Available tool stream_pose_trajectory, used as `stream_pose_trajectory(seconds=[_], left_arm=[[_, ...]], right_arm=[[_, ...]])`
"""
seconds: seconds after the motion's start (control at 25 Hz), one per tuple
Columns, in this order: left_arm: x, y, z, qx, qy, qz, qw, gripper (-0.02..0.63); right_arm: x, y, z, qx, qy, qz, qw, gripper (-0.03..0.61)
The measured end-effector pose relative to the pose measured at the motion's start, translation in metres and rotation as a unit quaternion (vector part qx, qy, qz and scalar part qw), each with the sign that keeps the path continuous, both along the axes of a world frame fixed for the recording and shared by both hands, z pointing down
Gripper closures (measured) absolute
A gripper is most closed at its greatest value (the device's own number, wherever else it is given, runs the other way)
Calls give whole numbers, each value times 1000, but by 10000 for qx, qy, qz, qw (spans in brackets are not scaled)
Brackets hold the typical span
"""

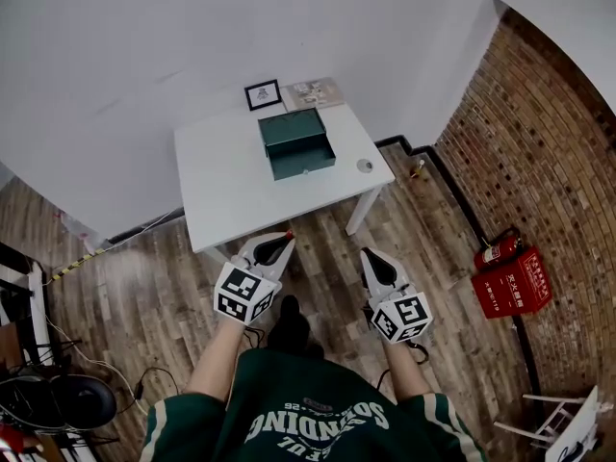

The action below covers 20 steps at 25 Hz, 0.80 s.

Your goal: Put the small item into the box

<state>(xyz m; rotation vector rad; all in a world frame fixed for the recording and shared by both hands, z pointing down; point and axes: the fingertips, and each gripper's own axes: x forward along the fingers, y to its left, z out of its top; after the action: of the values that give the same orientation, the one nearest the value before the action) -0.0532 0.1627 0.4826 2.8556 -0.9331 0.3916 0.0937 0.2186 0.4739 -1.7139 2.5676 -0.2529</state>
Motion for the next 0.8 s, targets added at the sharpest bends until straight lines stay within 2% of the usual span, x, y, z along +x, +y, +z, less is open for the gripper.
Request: stream_pose_trajectory(seconds=[0.4,0.8], left_arm=[[15,-113,5,-132,42,124,9998,552],[13,-213,14,-269,10,324,9991,552]], right_arm=[[9,-110,0,-111,38,65,9999,577],[-1,-208,3,-239,89,166,9995,577]])
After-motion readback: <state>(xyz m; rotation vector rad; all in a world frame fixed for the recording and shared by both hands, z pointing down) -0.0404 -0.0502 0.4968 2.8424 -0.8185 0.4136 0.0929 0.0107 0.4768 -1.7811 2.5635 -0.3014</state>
